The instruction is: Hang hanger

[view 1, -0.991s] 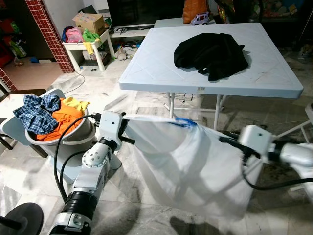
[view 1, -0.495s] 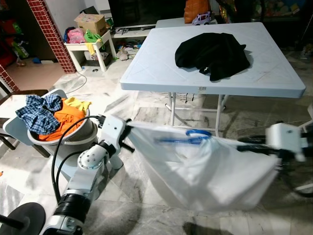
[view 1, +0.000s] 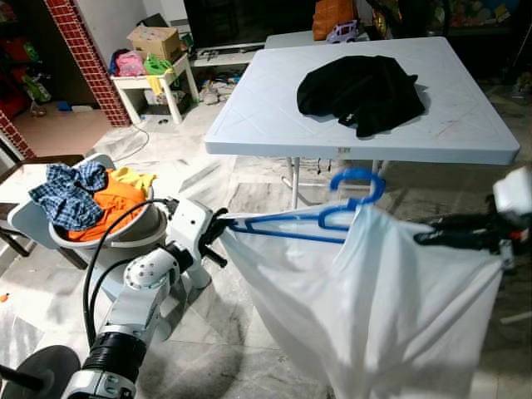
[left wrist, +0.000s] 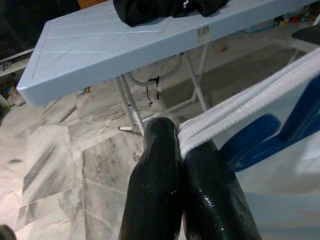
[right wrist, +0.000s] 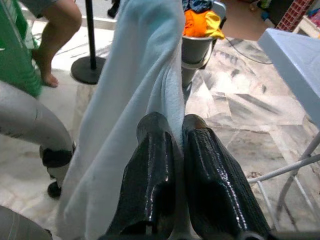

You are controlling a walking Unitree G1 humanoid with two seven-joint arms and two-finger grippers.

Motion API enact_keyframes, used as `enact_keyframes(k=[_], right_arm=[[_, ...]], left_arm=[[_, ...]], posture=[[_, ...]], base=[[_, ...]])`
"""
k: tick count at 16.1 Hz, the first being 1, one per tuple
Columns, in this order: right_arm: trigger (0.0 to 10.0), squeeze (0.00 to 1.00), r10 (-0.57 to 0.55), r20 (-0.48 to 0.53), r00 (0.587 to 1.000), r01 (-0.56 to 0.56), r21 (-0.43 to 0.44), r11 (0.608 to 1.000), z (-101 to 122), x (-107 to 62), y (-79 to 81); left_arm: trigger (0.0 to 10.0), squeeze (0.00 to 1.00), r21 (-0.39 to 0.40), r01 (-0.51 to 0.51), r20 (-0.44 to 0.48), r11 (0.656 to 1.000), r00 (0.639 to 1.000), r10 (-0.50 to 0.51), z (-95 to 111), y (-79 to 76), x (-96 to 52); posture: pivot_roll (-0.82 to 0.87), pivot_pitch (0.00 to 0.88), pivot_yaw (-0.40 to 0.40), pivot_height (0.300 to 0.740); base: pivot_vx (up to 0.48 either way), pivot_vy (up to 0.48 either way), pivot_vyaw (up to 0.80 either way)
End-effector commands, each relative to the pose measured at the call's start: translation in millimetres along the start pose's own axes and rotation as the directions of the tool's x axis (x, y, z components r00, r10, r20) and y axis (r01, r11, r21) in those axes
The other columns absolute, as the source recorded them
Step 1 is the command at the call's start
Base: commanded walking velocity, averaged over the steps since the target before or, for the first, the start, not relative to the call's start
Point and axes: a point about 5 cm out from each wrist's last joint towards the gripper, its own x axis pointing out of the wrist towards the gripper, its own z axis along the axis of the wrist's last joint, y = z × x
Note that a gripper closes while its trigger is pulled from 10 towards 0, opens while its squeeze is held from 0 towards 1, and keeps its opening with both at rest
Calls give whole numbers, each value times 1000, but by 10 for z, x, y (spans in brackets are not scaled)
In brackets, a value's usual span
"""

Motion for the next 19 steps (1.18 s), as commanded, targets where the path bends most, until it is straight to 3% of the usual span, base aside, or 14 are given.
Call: enact_keyframes(k=[1, 4, 6, 9, 12, 14, 16, 17, 18, 19], right_arm=[[10000, 0, -59, 69, 996, 62, -53, 997, 250, -258, -78], [10000, 0, -79, 157, 984, 80, -1, 997, 273, -262, -89], [10000, 0, -107, 248, 963, 94, 63, 994, 280, -233, -90], [10000, 0, -133, 266, 955, 108, 108, 988, 171, -82, -53], [10000, 0, -151, 306, 940, 94, 193, 977, 23, 43, -7], [10000, 0, -145, 237, 961, 112, 147, 983, -26, 85, 5], [10000, 0, -197, 248, 948, 178, 96, 979, 86, 147, -75], [10000, 0, -244, 235, 941, 236, 62, 970, 107, 187, -122], [10000, 0, -280, 203, 938, 282, 16, 959, 104, 234, -154], [10000, 0, -298, 143, 944, 310, -62, 949, 78, 303, -164]], left_arm=[[0, 0, -34, -115, -97, 993, 989, 112, -180, 280, -245], [0, 0, -77, -89, -75, 993, 994, 83, -169, 206, -222], [0, 0, -162, -82, -32, 983, 996, 77, -135, 114, -170], [0, 0, -275, -90, 20, 957, 995, 99, -75, 64, -115], [0, 0, -440, -71, 80, 895, 990, 117, 46, 48, -32], [0, 0, -432, -60, 79, 900, 991, 104, 65, 56, -29], [0, 0, -397, -121, 75, 910, 984, 163, 99, 121, -4], [0, 0, -410, -160, 83, 898, 974, 211, 134, 138, 17], [0, 0, -385, -211, 86, 899, 961, 262, 168, 163, 30], [0, 0, -271, -279, 98, 921, 944, 315, 234, 211, 39]], posture=[[-139, 0, 153, 740], [-139, 0, 153, 740], [-134, 0, 149, 740], [-132, 0, 145, 740], [-130, 0, 145, 740], [-128, 0, 146, 740], [-128, 0, 146, 740], [-127, 0, 146, 740], [-127, 0, 146, 740], [-127, 0, 146, 740]], base=[[0, 0, 0], [0, 0, 0], [0, 0, 0], [0, 0, 0], [0, 0, 0], [0, 0, 0], [0, 0, 0], [0, 0, 0], [0, 0, 0], [0, 0, 0]])
